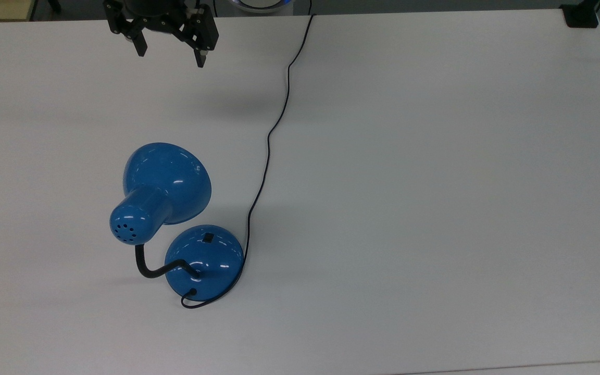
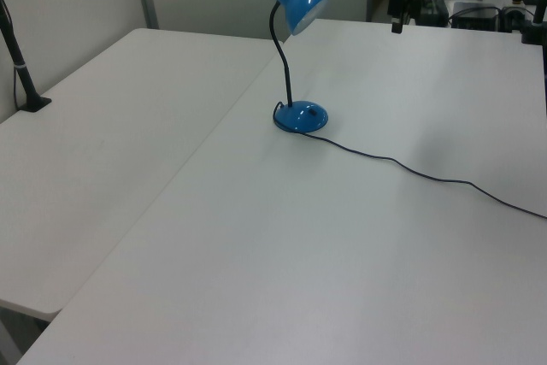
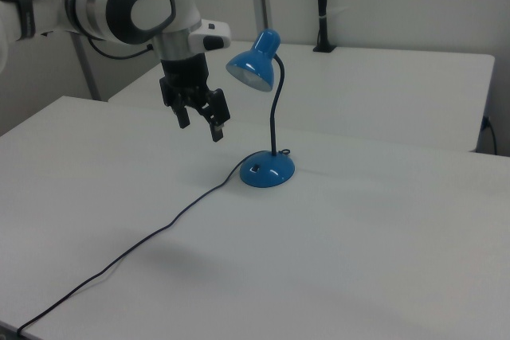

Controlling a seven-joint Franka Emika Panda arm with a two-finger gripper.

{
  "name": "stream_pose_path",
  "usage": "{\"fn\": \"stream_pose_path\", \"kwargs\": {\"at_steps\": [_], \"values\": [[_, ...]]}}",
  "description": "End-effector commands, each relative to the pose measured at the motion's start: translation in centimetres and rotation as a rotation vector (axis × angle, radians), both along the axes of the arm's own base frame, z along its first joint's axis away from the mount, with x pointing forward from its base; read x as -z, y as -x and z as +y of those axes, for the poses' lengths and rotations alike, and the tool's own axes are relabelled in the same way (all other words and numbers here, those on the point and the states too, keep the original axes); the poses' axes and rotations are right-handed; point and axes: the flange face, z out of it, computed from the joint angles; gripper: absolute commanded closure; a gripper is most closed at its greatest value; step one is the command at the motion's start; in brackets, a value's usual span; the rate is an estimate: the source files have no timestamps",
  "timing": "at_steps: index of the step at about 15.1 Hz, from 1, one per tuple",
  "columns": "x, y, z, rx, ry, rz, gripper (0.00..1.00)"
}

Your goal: Turn on the lamp

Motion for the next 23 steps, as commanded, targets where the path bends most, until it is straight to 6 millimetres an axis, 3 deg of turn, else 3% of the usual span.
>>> {"fn": "stream_pose_path", "kwargs": {"at_steps": [1, 10, 17, 23], "values": [[0.3, -0.2, -0.5, -0.002, 0.007, 0.026, 0.0], [0.3, 0.1, -0.9, 0.006, 0.001, 0.029, 0.0], [1.3, -0.5, 0.5, -0.021, 0.018, 0.046, 0.0], [1.6, -0.8, 0.2, -0.022, 0.023, 0.042, 0.01]]}}
